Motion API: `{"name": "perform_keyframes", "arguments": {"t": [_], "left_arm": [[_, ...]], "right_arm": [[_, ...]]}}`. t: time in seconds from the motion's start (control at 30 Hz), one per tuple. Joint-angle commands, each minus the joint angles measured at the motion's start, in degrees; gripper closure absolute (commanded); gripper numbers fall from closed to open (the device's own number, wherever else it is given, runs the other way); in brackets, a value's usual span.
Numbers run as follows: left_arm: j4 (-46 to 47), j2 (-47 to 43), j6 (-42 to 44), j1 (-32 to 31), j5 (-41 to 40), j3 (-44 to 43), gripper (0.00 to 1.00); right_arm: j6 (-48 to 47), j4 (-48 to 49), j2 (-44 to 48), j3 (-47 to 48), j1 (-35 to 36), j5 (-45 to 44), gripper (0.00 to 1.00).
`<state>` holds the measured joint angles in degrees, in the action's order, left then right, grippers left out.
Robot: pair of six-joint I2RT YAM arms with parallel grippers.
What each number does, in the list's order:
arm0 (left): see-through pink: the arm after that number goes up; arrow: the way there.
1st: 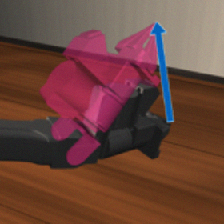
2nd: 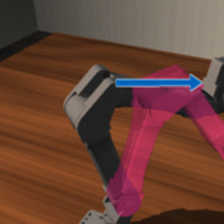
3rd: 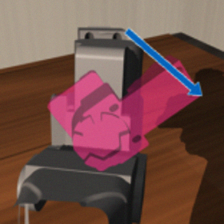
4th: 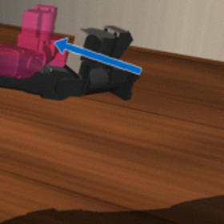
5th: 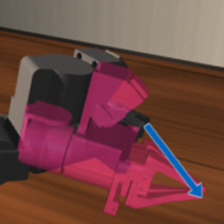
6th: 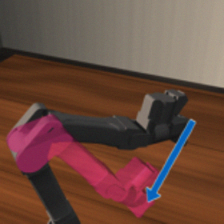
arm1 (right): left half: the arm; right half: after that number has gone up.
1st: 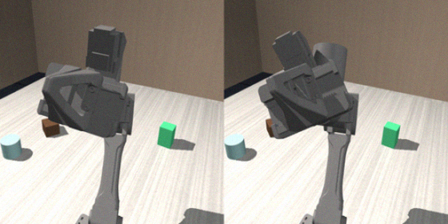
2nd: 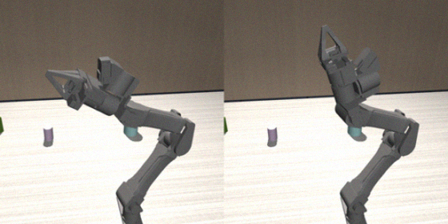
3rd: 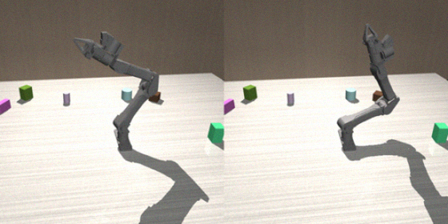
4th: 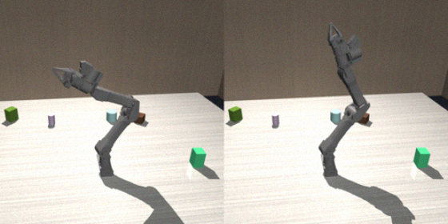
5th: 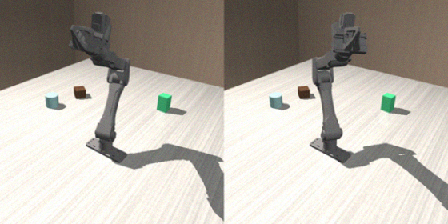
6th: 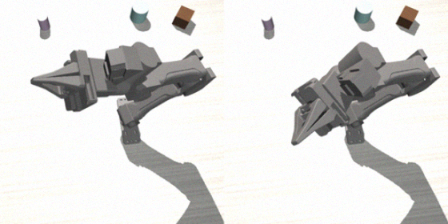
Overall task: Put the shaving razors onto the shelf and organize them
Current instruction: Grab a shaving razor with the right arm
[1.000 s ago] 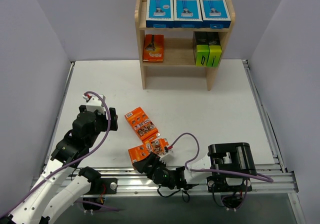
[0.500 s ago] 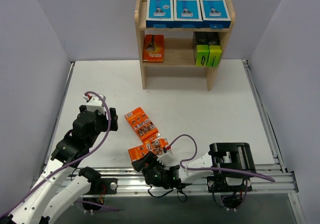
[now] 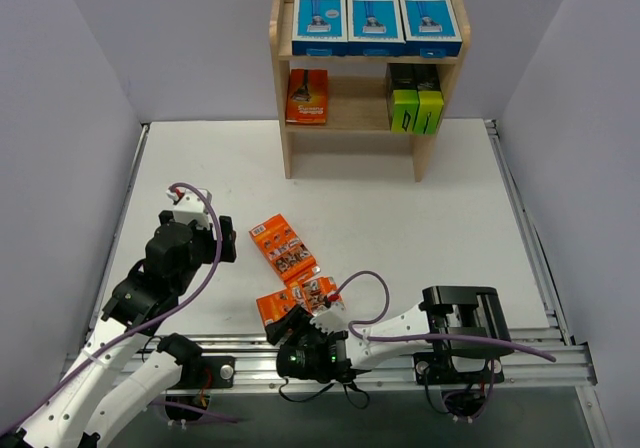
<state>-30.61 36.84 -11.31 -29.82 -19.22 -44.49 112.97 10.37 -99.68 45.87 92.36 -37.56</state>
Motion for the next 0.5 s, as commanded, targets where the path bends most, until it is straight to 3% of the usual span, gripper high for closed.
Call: {"name": "perform_keyframes", "arguments": {"t": [0.0, 0.4, 0.47], "left_arm": [[0.8, -0.5, 0.3, 0.4, 1.0, -1.0, 0.06], [1.0, -0.3, 0.3, 0.4, 2.1, -0.9, 0.06], [0.9, -0.4, 0.3, 0.4, 2.2, -0.9, 0.06]], "right_arm": [[10.4, -7.9, -1.0, 2.2, 0.2, -5.3, 0.33], [12.5, -5.5, -3.9, 2.5, -1.0, -4.3, 0.36], [12.4, -5.2, -4.3, 2.8, -1.3, -4.2, 0.41]]}}
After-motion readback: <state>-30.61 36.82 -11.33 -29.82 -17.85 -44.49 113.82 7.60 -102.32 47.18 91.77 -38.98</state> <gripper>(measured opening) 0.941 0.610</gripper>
